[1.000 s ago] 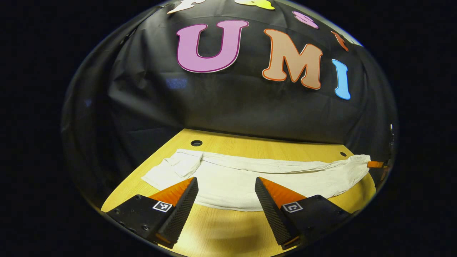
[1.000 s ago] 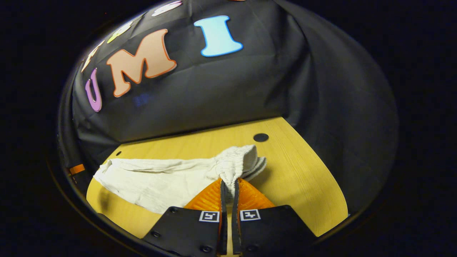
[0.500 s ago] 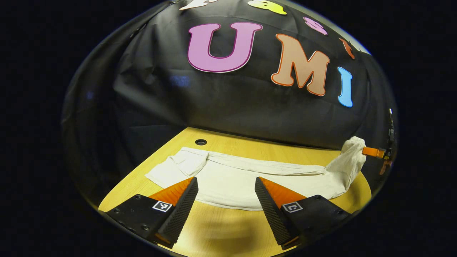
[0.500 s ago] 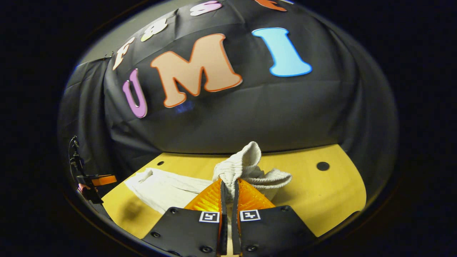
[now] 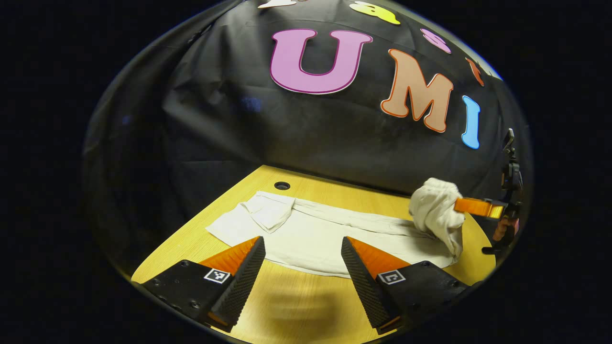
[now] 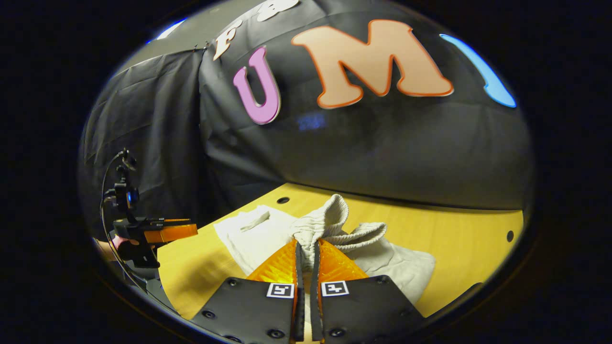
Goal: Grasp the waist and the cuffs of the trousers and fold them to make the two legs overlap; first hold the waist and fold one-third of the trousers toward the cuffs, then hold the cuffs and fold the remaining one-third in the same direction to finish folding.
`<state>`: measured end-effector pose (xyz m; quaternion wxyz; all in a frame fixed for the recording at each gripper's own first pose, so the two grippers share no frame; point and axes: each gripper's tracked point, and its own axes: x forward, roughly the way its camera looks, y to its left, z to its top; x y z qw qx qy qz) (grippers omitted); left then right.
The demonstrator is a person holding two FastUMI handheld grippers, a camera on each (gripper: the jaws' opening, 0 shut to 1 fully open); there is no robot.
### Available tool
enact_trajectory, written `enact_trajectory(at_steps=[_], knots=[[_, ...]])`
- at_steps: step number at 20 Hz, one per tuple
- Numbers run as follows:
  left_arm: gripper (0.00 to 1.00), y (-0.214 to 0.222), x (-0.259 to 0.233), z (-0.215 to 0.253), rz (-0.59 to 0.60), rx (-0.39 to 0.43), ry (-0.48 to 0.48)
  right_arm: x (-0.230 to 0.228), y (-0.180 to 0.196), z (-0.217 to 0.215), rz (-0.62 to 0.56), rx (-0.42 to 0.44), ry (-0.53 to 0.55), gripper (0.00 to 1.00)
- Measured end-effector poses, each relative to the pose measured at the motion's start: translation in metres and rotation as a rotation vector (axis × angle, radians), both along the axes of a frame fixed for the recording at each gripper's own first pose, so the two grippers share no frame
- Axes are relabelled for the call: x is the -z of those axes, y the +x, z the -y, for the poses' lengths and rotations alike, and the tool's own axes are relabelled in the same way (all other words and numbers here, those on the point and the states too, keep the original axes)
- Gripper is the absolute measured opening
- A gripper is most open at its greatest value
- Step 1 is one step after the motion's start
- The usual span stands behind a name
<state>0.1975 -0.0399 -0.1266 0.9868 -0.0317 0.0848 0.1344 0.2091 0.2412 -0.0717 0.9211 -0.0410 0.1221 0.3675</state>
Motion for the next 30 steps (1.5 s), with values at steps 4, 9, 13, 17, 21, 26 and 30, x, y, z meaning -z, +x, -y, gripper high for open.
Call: enact_trajectory(at_steps=[4, 9, 13, 17, 21, 26, 30], knots=[[0.96, -0.006, 0.005, -0.024, -0.01, -0.01, -0.008, 0.054, 0.004, -0.035, -0.044, -0.071, -0.127, 0.13], [0.95, -0.009, 0.008, -0.067, -0.005, -0.054, -0.052, 0.054, -0.013, -0.05, -0.074, -0.123, -0.118, 0.81], [0.96, -0.004, 0.011, -0.106, 0.0, -0.085, -0.082, 0.044, -0.03, -0.042, -0.046, -0.059, -0.114, 0.97], [0.95, 0.011, 0.016, -0.157, -0.009, -0.137, -0.08, 0.017, -0.031, -0.021, -0.018, 0.044, -0.101, 0.96], [0.95, 0.035, 0.037, -0.199, -0.08, -0.136, -0.055, 0.002, -0.04, 0.017, 0.001, 0.159, -0.104, 0.96], [0.96, 0.067, 0.068, -0.22, -0.211, -0.052, -0.097, -0.017, -0.051, 0.054, 0.026, 0.287, -0.101, 0.96], [0.95, 0.078, 0.073, -0.222, -0.269, -0.008, -0.024, -0.023, -0.055, 0.074, 0.042, 0.358, -0.1, 0.97]])
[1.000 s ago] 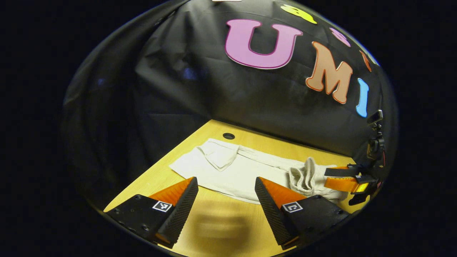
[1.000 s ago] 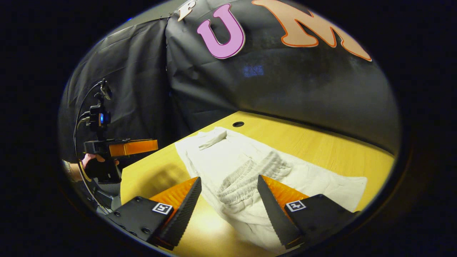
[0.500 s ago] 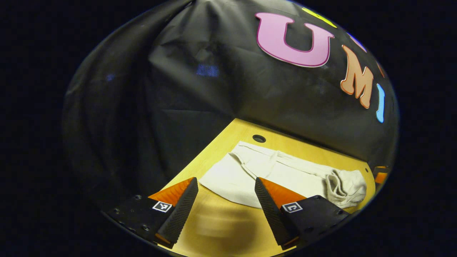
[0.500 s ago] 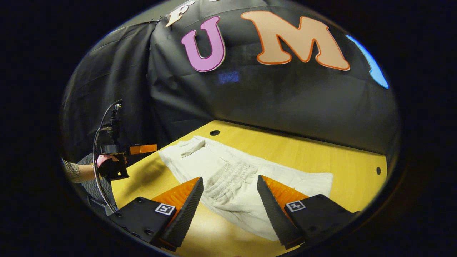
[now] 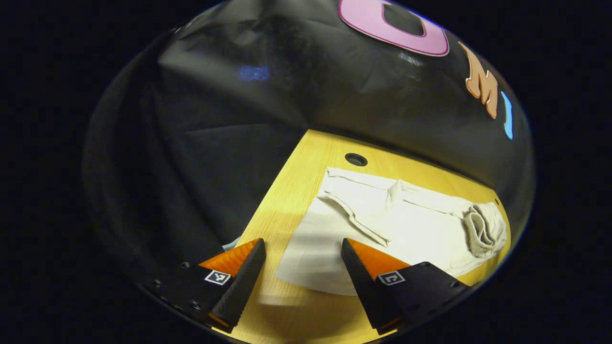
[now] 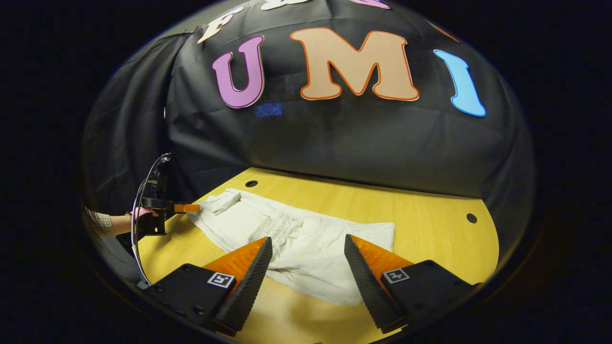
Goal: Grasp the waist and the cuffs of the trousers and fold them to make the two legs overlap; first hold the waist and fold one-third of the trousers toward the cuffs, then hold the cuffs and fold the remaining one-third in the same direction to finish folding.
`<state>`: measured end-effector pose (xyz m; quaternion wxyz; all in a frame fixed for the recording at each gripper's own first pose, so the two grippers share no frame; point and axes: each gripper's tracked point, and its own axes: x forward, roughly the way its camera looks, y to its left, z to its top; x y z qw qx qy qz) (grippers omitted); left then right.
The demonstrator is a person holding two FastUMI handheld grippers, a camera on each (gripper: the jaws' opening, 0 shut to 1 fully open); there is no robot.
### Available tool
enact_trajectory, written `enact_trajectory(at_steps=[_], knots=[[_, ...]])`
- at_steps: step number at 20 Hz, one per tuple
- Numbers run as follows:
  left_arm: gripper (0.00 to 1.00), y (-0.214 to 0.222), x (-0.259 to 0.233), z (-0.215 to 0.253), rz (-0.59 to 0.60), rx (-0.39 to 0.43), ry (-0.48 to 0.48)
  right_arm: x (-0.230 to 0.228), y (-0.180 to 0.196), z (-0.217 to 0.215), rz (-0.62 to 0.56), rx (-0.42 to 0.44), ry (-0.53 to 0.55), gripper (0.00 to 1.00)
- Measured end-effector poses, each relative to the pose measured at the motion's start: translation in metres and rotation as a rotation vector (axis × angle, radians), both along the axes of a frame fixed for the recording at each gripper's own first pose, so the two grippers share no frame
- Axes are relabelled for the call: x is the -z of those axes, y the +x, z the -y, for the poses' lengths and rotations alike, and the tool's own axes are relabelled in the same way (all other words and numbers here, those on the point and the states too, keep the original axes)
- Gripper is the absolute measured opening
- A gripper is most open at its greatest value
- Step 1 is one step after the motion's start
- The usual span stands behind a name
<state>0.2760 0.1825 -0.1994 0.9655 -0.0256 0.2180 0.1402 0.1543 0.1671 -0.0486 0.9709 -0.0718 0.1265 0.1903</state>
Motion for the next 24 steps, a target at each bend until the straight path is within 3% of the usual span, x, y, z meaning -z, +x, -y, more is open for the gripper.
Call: enact_trajectory(at_steps=[1, 2, 8, 11, 17, 20, 21, 24], knots=[[0.96, 0.0, 0.005, 0.002, -0.026, 0.016, 0.02, -0.002, 0.0, 0.004, 0.004, 0.014, 0.0, 0.93], [0.96, -0.001, 0.005, 0.004, -0.034, 0.031, 0.027, -0.004, 0.0, 0.007, 0.01, 0.026, 0.004, 0.96], [0.96, 0.001, 0.01, 0.011, -0.121, 0.082, 0.112, -0.017, 0.001, 0.026, 0.032, 0.088, 0.054, 0.94], [0.92, -0.001, 0.006, 0.01, -0.129, 0.092, 0.11, -0.021, 0.0, 0.029, 0.044, 0.114, 0.066, 0.96], [0.56, -0.011, -0.016, -0.008, -0.138, 0.161, 0.105, -0.026, -0.003, 0.036, 0.053, 0.133, 0.067, 0.93], [0.16, -0.018, -0.037, -0.024, -0.144, 0.187, 0.099, -0.025, -0.004, 0.037, 0.051, 0.135, 0.068, 0.97], [0.08, -0.016, -0.045, -0.03, -0.138, 0.19, 0.096, -0.025, -0.004, 0.037, 0.046, 0.137, 0.071, 0.93], [0.0, -0.016, -0.051, -0.032, -0.089, 0.175, 0.051, -0.026, -0.006, 0.039, 0.05, 0.141, 0.06, 0.93]])
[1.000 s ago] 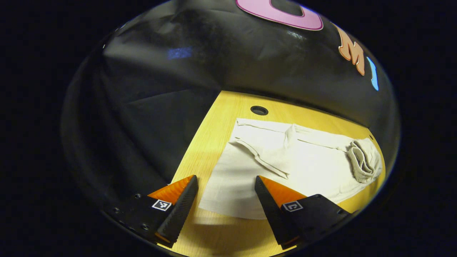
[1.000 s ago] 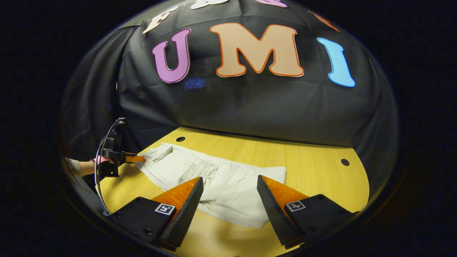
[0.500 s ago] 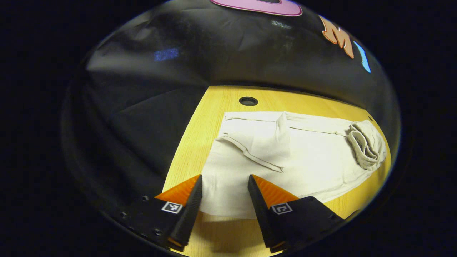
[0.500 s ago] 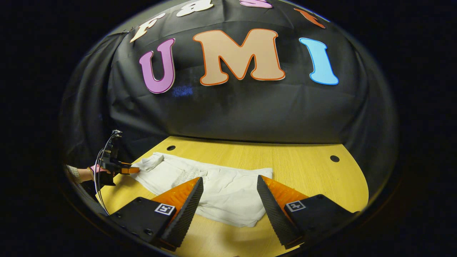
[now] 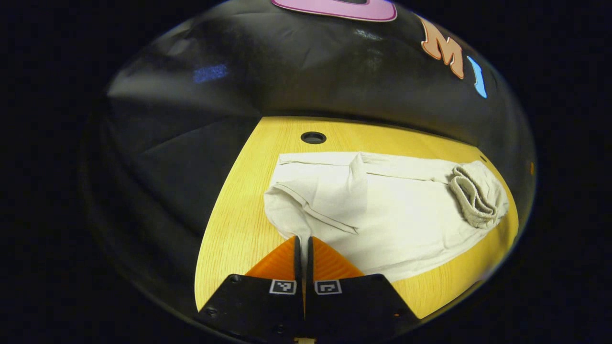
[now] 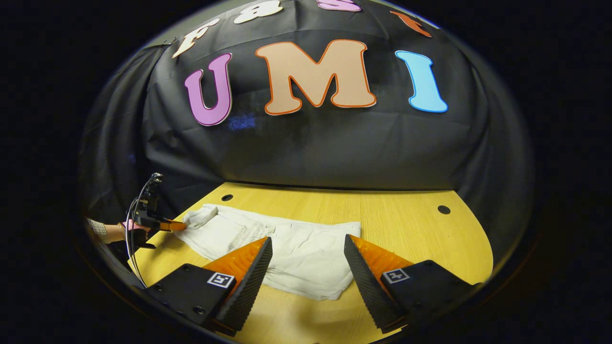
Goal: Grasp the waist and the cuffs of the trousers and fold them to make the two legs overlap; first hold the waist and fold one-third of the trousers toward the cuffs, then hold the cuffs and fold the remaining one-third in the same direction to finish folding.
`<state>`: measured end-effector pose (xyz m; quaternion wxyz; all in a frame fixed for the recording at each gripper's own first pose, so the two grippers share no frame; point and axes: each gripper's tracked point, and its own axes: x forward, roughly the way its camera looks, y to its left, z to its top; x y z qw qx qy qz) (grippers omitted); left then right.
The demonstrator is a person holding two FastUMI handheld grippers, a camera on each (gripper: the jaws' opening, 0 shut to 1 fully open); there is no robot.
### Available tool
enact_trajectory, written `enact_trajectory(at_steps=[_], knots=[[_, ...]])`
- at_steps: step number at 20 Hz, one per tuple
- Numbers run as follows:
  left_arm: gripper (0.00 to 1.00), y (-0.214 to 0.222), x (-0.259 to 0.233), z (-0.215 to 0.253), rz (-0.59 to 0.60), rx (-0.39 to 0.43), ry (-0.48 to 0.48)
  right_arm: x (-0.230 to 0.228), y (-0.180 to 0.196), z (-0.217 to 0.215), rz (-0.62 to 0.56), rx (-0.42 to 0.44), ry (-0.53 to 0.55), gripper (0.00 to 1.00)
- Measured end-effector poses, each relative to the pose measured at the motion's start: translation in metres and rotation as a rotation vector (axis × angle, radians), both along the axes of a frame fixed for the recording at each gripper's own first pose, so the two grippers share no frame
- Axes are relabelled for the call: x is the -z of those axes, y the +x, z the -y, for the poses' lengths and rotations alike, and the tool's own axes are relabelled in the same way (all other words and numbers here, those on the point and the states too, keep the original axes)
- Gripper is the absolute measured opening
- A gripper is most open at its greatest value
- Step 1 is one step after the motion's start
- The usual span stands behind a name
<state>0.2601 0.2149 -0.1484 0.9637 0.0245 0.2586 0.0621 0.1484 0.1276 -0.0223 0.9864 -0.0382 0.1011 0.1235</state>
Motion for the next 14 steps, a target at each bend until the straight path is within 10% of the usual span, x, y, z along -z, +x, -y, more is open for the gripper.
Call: enact_trajectory(at_steps=[14], knots=[[0.0, 0.02, -0.086, 0.101, 0.3, -0.021, -0.646, -0.009, -0.008, 0.037, 0.02, -0.002, 0.018, 0.96]])
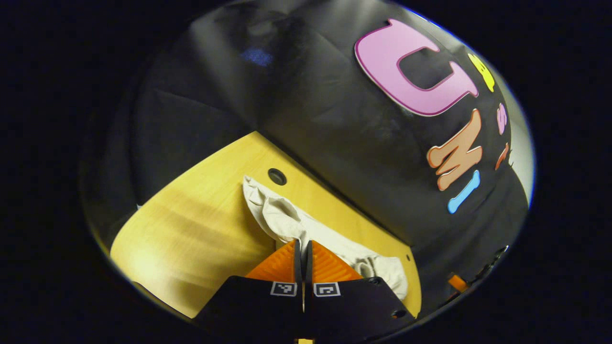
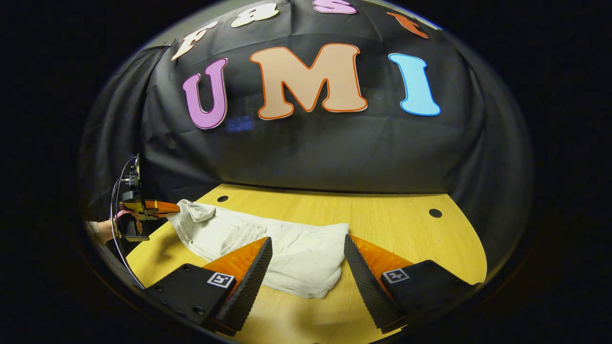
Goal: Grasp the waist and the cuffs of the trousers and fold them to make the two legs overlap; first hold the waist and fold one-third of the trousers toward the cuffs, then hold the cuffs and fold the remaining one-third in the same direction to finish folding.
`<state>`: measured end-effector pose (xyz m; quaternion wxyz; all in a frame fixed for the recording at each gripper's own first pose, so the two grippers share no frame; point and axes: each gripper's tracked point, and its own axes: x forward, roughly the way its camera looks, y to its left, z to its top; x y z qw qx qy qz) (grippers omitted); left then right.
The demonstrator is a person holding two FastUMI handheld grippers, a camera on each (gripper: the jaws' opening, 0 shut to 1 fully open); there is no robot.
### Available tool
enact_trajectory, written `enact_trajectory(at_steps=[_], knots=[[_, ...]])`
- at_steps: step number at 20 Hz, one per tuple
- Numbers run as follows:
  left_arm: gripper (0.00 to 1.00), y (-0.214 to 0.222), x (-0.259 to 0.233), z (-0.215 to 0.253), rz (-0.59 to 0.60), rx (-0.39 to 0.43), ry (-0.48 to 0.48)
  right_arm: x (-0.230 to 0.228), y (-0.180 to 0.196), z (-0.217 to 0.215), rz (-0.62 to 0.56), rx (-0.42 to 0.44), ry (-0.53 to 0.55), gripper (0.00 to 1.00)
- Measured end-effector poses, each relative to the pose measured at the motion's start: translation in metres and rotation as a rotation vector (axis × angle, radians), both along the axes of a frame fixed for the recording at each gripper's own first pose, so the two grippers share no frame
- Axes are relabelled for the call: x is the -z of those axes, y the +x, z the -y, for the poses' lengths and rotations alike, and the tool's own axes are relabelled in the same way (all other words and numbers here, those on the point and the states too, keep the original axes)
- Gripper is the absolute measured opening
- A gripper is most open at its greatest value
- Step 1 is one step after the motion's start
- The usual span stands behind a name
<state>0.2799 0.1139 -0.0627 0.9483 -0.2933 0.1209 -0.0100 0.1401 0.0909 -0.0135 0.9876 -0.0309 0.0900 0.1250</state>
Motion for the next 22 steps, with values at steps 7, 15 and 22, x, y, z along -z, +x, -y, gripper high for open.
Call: enact_trajectory(at_steps=[7, 15, 22], knots=[[0.0, 0.01, -0.051, 0.102, 0.088, 0.112, -0.067, -0.01, 0.0, 0.031, 0.01, -0.008, 0.024, 0.96], [0.0, 0.033, -0.069, 0.278, 0.089, 0.288, 0.008, -0.021, 0.007, 0.085, 0.031, -0.007, 0.024, 0.93], [0.0, 0.042, 0.028, 0.389, -0.054, 0.362, 0.26, -0.019, 0.009, 0.128, 0.032, 0.003, 0.058, 0.97]])
